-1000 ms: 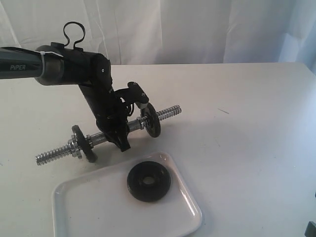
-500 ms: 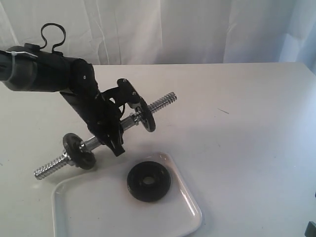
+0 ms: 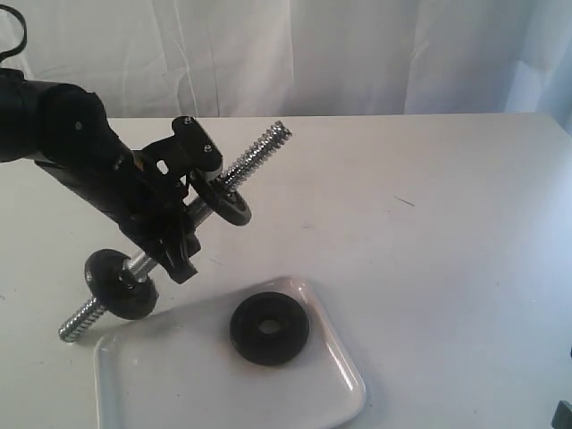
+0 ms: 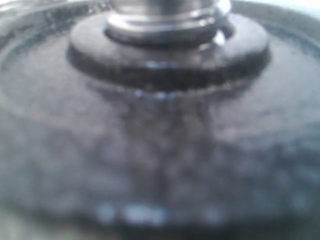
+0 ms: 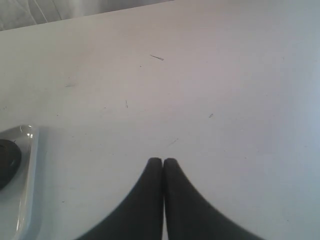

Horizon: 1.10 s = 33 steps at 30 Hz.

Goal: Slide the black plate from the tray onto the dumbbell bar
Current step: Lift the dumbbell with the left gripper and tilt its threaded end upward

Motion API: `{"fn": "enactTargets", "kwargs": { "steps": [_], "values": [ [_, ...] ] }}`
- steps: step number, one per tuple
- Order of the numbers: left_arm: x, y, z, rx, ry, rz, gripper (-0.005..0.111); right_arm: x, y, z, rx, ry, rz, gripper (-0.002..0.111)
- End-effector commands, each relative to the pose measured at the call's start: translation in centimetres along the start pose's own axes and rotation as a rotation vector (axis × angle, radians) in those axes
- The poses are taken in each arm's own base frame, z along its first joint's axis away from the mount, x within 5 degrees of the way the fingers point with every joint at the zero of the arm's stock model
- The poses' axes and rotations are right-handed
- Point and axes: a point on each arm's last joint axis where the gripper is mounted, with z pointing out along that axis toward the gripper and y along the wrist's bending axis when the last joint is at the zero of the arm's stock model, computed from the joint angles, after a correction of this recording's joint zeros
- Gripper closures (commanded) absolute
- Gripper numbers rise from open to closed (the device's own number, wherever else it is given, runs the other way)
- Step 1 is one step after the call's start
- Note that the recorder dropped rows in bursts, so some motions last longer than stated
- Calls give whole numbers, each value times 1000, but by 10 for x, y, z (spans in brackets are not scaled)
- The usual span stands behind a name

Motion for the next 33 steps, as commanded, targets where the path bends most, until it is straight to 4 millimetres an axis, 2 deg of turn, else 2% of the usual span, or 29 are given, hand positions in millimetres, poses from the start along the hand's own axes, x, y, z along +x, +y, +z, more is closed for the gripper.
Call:
{"fn": "enactTargets", "kwargs": {
  "steps": [1,5,14,25,33],
  "values": [
    [-4,-2,-32,-65,-130,-45,107,0,-1,0,6,-13,-1,108],
    [13,-13,-45,-68,-135,-74,107,0,-1,0,6,-13,-1,108],
    [29,-25,-64,-78,-155,-78,107,0,-1,0,6,-13,-1,108],
    [59,-44,-69,-42,-102,-101,107,0,-1,0,6,-13,-1,108],
    [65,-49,-74,-22,-79,-99,107,0,-1,0,6,-13,-1,108]
  ]
}}
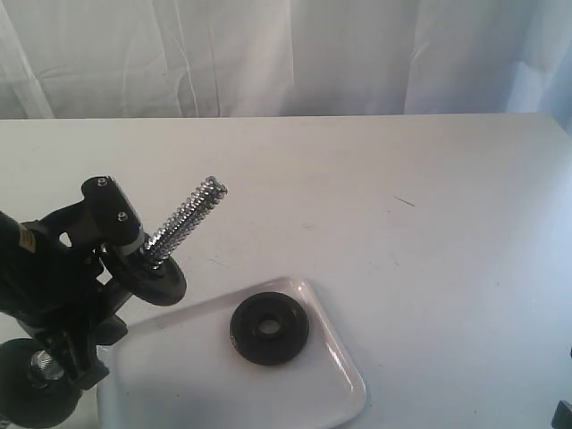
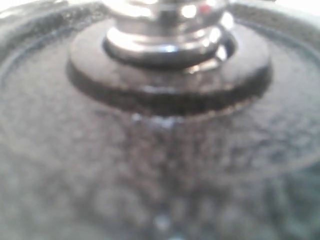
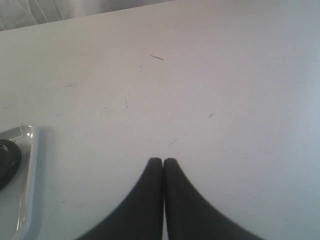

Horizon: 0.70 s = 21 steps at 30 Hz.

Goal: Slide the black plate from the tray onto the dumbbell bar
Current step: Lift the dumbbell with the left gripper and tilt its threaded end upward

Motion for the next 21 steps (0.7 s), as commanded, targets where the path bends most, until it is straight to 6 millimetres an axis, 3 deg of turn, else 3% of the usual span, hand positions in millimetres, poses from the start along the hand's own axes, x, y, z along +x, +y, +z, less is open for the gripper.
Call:
{"fn": "enactTargets", "kwargs": {
  "steps": [1,14,16,20,21],
  "values": [
    [-13,3,-22,-54,-134,-25,107,0,-1,0,6,-13,-1,108],
    [-16,5,-23,-80,-174,-37,107,-3,0,0,2,-43,11,108],
    [-16,5,-23,-79,-174,-43,107,-11,1,-1,-22,-130,168,108],
    [-8,2,-17,-83,-170,-51,107,-23,0,-3,-99,-256,746,108],
    [-4,1,-14,-85,-167,-56,107,-25,-1,-4,-104,-277,765,108]
  ]
}}
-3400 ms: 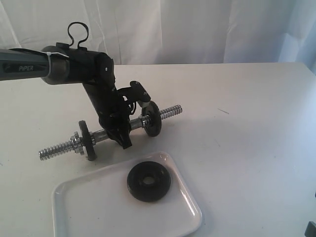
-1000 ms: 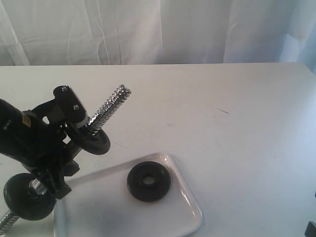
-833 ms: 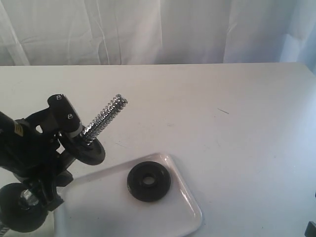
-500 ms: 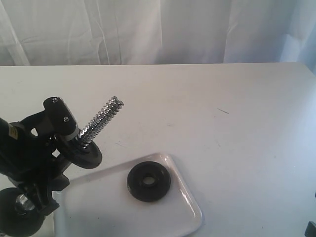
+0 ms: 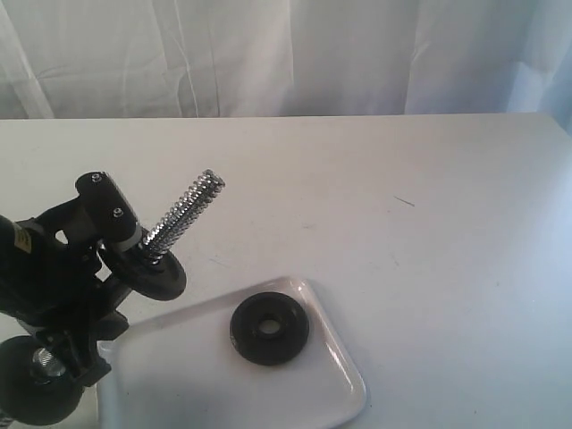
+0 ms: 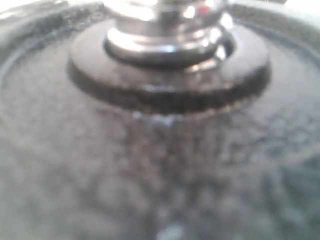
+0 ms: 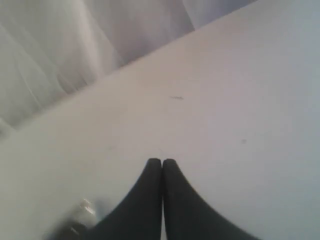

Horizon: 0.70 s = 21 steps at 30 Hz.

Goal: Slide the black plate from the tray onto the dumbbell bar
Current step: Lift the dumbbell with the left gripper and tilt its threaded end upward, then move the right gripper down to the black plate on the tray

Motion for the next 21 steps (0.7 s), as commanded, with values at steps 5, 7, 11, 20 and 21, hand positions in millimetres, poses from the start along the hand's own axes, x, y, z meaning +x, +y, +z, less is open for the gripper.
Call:
{"fn": "enactTargets", "kwargs": {
  "steps": [5,7,11,20,21],
  "values": [
    [8,1,-3,-106,-175,-103,107,-14,2,-1,-54,-157,355,108],
    [11,3,-3,-119,-187,-126,107,-17,2,-2,-65,-192,354,108],
    [13,7,-4,-140,-199,-142,107,-26,3,-4,-103,-281,415,108],
    [10,10,-12,-175,-254,-138,107,-51,34,-13,-133,-173,277,108],
    [10,10,-12,-175,-254,-138,107,-60,41,-17,-153,-176,272,108]
  ]
}}
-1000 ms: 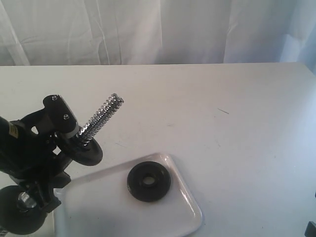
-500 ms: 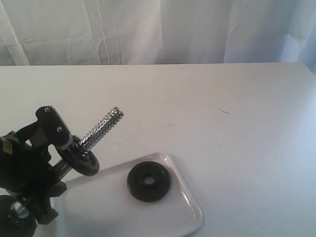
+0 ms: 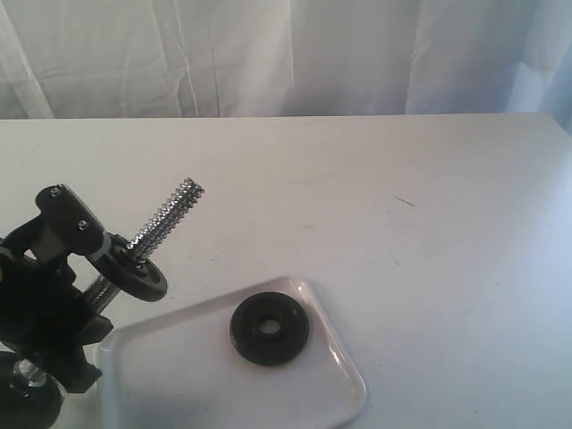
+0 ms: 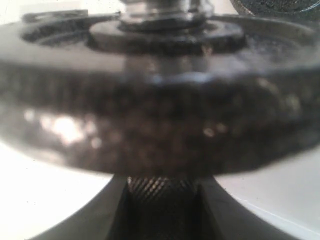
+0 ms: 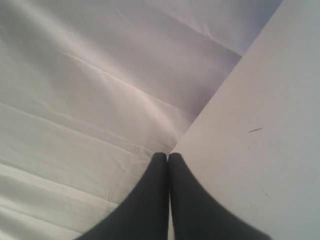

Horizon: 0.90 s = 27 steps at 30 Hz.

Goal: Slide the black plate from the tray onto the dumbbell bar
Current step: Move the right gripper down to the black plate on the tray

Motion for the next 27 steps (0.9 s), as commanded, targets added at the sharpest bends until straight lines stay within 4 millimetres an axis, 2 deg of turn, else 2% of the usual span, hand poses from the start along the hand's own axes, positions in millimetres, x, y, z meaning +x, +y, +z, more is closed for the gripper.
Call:
{"fn": "enactTargets", "kwargs": {
  "steps": [1,2,4,5,7,8,11,12,13,15,16,18,20,22,25,27],
  "values": [
    [-21,8,-16,-73,-178,-26,107,-31,55,-8,-95,4,-168,108],
    [-21,8,-16,-75,-177,-20,107,-36,67,-9,-108,24,-240,108],
    [-22,9,-17,-85,-187,-10,107,-49,107,-3,-120,198,-416,108],
    [-23,9,-17,-89,-194,-10,107,-48,116,3,-118,287,-463,108],
    [-23,10,-17,-94,-199,-12,107,-42,137,31,-132,532,-569,108],
    [-22,13,-17,-102,-197,-22,107,-35,141,51,-113,696,-604,108],
    [-17,27,-18,-145,-188,-99,107,-14,134,115,-49,987,-677,108],
    [-15,31,-19,-157,-189,-130,107,-4,132,141,-105,1066,-728,108],
    [-15,32,-19,-160,-187,-134,107,2,132,154,-153,1106,-736,106],
    [-15,33,-19,-161,-187,-135,107,14,132,174,-244,1192,-710,98],
    [-15,33,-19,-161,-187,-135,107,21,133,183,-295,1246,-673,91],
    [-15,33,-19,-161,-187,-135,107,32,133,198,-368,1332,-600,72],
    [-15,32,-19,-161,-188,-137,107,45,132,212,-398,1392,-549,48],
    [-15,32,-19,-161,-188,-137,107,58,131,220,-431,1430,-564,28],
    [-15,32,-19,-161,-188,-137,107,78,141,225,-516,1488,-559,19],
    [-15,33,-19,-162,-190,-136,107,86,149,225,-553,1494,-542,19]
  ]
}}
